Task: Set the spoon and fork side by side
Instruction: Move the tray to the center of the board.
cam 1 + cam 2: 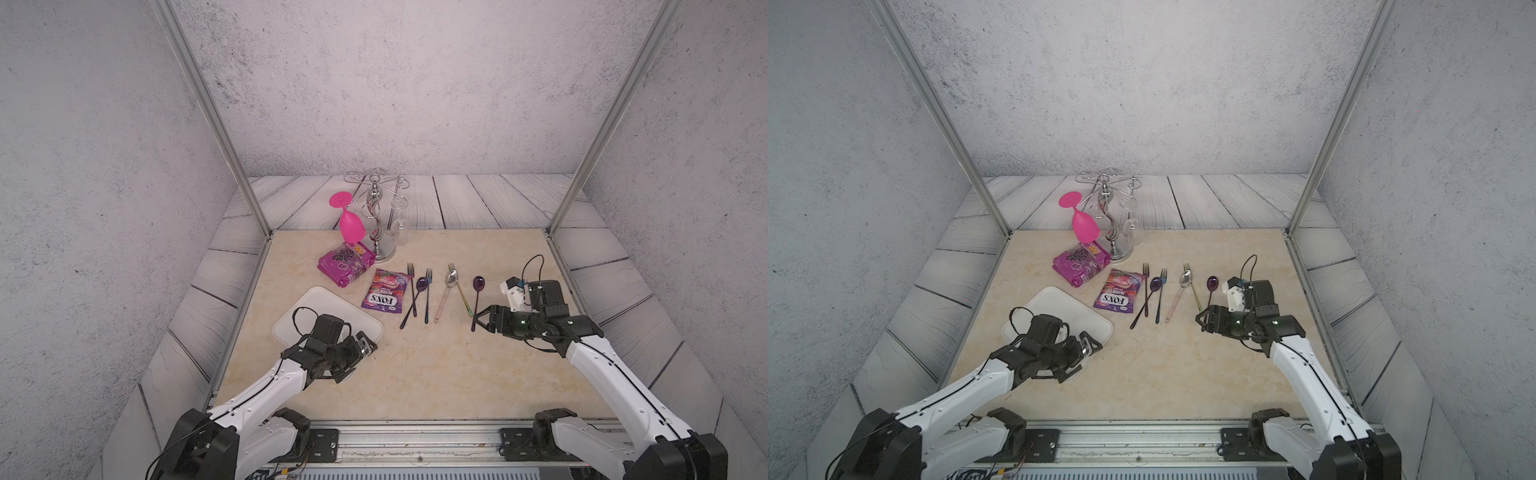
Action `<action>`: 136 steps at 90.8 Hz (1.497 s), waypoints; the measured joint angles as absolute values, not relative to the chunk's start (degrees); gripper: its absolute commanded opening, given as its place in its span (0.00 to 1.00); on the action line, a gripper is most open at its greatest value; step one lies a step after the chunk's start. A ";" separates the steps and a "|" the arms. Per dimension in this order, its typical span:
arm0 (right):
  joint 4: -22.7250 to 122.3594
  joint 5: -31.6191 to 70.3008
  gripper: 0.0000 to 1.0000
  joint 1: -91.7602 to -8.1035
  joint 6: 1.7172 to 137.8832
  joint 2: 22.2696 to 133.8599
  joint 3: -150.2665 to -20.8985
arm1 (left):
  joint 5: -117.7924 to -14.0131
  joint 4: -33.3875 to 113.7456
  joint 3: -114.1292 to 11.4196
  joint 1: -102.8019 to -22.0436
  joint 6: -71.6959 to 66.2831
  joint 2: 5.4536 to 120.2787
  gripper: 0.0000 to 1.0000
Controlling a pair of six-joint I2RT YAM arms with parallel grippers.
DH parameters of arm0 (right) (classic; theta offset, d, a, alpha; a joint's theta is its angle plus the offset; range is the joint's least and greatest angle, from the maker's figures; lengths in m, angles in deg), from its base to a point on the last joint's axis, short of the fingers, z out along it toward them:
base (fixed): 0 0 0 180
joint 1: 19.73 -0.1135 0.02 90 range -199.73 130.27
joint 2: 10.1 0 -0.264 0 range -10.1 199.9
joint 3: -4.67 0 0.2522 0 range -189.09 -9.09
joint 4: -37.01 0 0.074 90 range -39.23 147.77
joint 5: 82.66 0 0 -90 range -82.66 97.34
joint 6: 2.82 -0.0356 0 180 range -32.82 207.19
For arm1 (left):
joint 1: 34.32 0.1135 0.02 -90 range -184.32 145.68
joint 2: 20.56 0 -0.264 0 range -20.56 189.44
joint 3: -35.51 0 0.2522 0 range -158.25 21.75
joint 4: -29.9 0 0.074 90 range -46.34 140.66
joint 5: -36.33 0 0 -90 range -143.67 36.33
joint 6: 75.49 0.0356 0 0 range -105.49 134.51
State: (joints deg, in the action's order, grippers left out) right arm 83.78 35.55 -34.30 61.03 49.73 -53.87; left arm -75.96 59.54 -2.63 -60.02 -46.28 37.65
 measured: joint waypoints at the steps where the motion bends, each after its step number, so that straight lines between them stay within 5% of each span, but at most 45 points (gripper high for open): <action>1: 83.76 35.57 0.73 -35.35 60.57 49.84 -53.87 | -75.59 60.44 -2.98 -60.04 -46.00 37.28 1.00; 14: 80.83 35.31 0.69 -46.62 54.45 51.55 -53.71 | -68.04 68.76 -10.11 -60.10 -40.82 35.31 1.00; 30: 75.46 34.78 0.67 -50.27 48.38 54.50 -53.49 | -64.15 69.22 -12.99 -59.93 -36.29 39.79 0.99; 66: 71.76 34.15 0.63 -51.35 40.57 57.73 -52.73 | -76.20 69.33 -11.66 -61.28 -32.51 48.14 1.00; 97: 70.63 32.49 0.62 -51.45 38.32 59.44 -51.33 | -82.84 64.30 -13.30 -72.76 -33.36 54.99 0.99; 118: 70.06 32.23 0.60 -51.89 37.56 59.94 -51.33 | -73.22 72.44 -23.35 -72.58 -28.49 51.47 1.00; 136: 67.41 31.81 0.48 -58.84 34.59 66.52 -52.62 | -63.04 80.00 -25.43 -63.34 -24.93 44.30 1.00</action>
State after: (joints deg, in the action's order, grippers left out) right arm 67.41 31.81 -58.84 34.59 66.52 -52.62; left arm -63.04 80.00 -25.43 -63.34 -24.93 44.30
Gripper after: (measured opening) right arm 0.508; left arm 0.995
